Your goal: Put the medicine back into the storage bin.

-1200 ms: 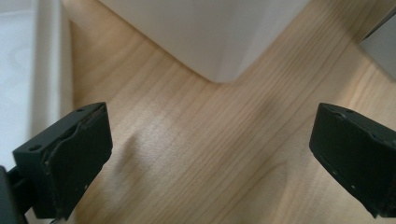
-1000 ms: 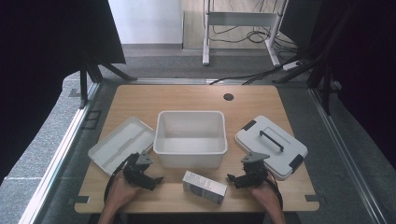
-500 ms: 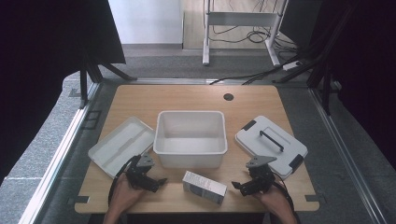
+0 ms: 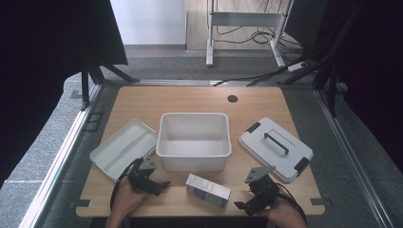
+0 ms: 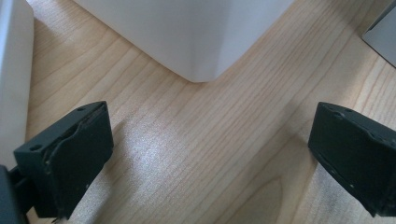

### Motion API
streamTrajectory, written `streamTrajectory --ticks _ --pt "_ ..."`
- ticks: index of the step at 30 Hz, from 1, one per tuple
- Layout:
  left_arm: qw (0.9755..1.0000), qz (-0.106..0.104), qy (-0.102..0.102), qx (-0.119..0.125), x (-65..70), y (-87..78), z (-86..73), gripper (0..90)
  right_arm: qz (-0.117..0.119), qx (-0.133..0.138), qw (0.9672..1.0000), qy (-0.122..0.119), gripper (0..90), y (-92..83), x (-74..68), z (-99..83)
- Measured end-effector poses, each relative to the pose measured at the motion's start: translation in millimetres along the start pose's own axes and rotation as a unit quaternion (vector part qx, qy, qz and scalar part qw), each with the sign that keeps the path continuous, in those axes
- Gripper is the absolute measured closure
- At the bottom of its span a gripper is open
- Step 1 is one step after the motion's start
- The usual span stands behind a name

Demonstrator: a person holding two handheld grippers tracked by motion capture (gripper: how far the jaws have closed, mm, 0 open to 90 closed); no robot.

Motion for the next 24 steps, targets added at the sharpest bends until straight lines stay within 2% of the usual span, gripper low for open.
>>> streamTrajectory --ticks 4,6,9,11,15,17,20,22,24 --pt "1.0 -0.001 0.001 0.001 0.3 -0.4 0.0 1.0 0.011 -0.015 0.9997 -0.016 2.7 -1.1 -9.7 6.6" --pt "1.0 -0.001 0.001 0.003 0.5 -0.6 0.0 2.0 0.018 -0.032 0.9988 -0.033 6.1 -0.8 -19.6 16.0" --pt "1.0 -0.001 0.001 0.003 0.6 -0.7 0.0 2.4 0.02 -0.041 0.9981 -0.042 8.4 0.6 -24.6 23.6" --pt "1.0 -0.001 0.002 0.004 0.7 -0.8 0.0 2.6 0.024 -0.052 0.997 -0.052 13.1 3.3 -28.4 31.2" --pt "1.0 -0.001 0.002 0.005 1.0 -1.1 -0.1 3.4 0.031 -0.086 0.9929 -0.076 19.3 15.0 -38.2 49.1" --pt "1.0 -0.001 0.002 0.005 1.1 -1.2 -0.2 3.5 0.032 -0.091 0.992 -0.081 20.4 17.9 -39.7 52.5" --pt "1.0 -0.001 0.005 0.005 1.2 -1.7 -0.4 4.3 0.027 -0.12 0.9878 -0.095 27.3 29.7 -41.3 62.9" --pt "1.0 -0.001 0.005 0.005 1.2 -1.7 -0.5 4.5 0.026 -0.125 0.9868 -0.099 29.5 32.2 -41.1 64.9" --pt "1.0 -0.001 0.005 0.005 1.3 -1.9 -0.5 4.6 0.031 -0.138 0.9845 -0.104 38.8 36.1 -42.3 67.9"
Point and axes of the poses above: each handheld gripper's, and its own axes: y roughly forward along the jaws, z roughly out of its top, x roughly to its right, the point moved 6 cm from there along y, roughly forward along the jaws, and after that the axes turned 4 degrees about -z, right-handed, at the moved point
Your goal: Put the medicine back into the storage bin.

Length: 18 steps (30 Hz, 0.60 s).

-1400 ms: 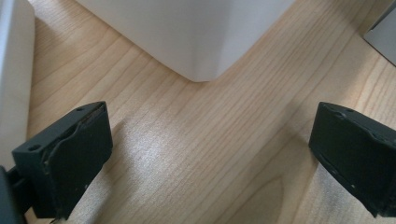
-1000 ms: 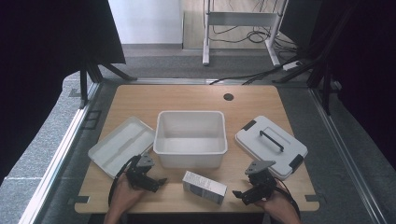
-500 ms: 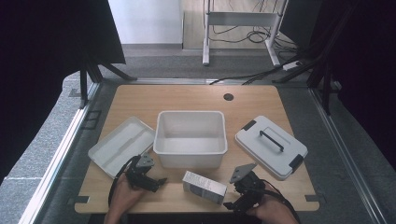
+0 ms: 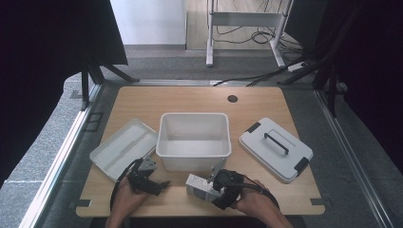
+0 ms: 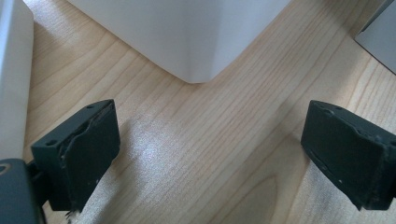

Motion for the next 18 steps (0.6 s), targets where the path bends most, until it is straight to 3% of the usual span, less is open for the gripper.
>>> streamTrajectory --ticks 2,3,7,11,18 --pt "1.0 0.0 0.0 0.0 0.1 0.0 0.0 4.8 0.003 -0.008 1.0 -0.001 44.6 1.4 -0.5 2.3" --pt "1.0 0.0 0.0 0.0 0.1 -0.1 0.0 4.9 0.003 -0.014 0.9999 -0.005 52.4 1.5 -1.3 3.9" --pt "1.0 0.0 0.0 0.001 0.2 -0.1 0.0 5.0 -0.004 -0.017 0.9998 -0.007 54.5 -1.7 -1.3 5.9" --pt "1.0 0.0 -0.001 0.001 0.3 -0.1 0.0 5.0 0.003 -0.013 0.9999 -0.008 54.9 -10.6 -1.0 8.0" --pt "1.0 0.0 -0.001 0.001 0.3 -0.1 0.0 5.0 0.01 0.0 0.9998 -0.018 55.1 -42.7 -0.5 19.3"
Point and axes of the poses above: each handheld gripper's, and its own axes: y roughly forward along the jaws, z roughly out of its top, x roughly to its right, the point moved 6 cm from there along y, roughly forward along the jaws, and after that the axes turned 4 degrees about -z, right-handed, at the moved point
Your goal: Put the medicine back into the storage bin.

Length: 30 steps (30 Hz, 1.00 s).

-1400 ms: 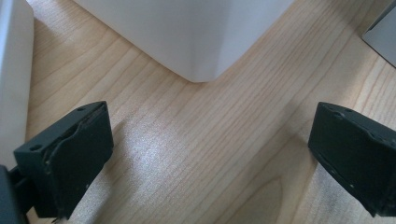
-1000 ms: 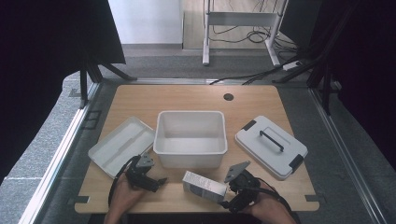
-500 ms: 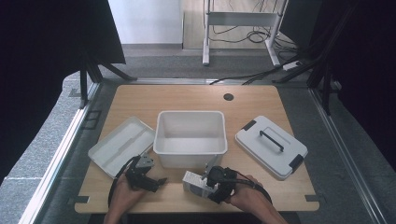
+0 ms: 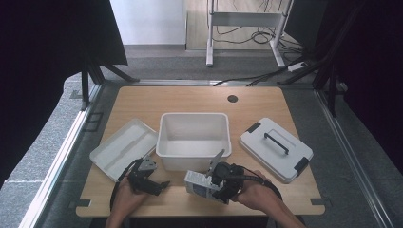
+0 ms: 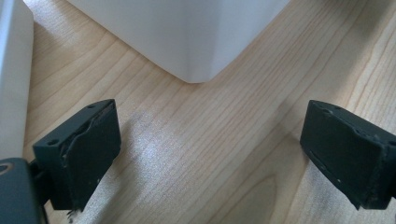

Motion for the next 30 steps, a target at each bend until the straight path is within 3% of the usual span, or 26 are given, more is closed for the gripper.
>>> streamTrajectory --ticks 7,13,23,30 --pt "1.0 0.0 -0.002 0.002 0.2 0.2 0.1 5.0 0.01 0.01 0.9999 -0.007 55.2 -34.0 0.7 15.3" --pt "1.0 0.0 -0.002 0.002 0.2 0.2 0.2 5.1 0.004 0.017 0.9998 -0.005 55.3 -57.5 8.0 28.4" --pt "1.0 0.0 -0.005 0.004 0.6 0.4 0.4 5.1 -0.035 0.051 0.998 0.008 55.5 -94.4 43.0 65.4" --pt "1.0 0.0 -0.005 0.004 0.6 0.4 0.4 5.1 -0.069 0.061 0.9953 0.031 55.6 -96.6 69.7 79.6"
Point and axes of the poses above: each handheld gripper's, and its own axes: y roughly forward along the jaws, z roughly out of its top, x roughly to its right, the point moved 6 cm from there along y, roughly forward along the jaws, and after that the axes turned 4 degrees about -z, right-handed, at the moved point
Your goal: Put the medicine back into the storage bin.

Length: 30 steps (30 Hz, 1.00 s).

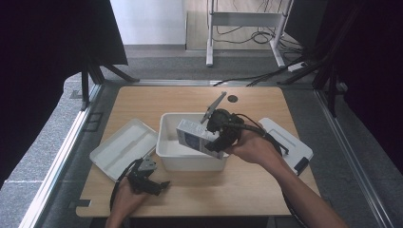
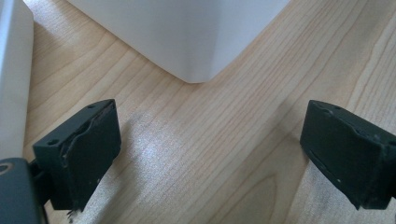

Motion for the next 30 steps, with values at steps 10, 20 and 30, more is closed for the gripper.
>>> streamTrajectory --ticks 10,20,30 --pt "1.0 0.0 0.002 -0.002 -0.2 -0.3 -0.2 5.1 -0.037 -0.01 0.9989 0.027 55.7 40.8 34.8 5.0" --pt "1.0 0.0 0.003 -0.002 0.0 -0.6 -0.3 5.7 -0.035 -0.028 0.9981 0.042 55.6 97.1 47.3 -6.7" --pt "1.0 0.0 0.003 -0.001 0.3 -0.7 -0.4 6.1 -0.019 -0.047 0.9973 0.053 55.5 132.6 47.5 -19.9"
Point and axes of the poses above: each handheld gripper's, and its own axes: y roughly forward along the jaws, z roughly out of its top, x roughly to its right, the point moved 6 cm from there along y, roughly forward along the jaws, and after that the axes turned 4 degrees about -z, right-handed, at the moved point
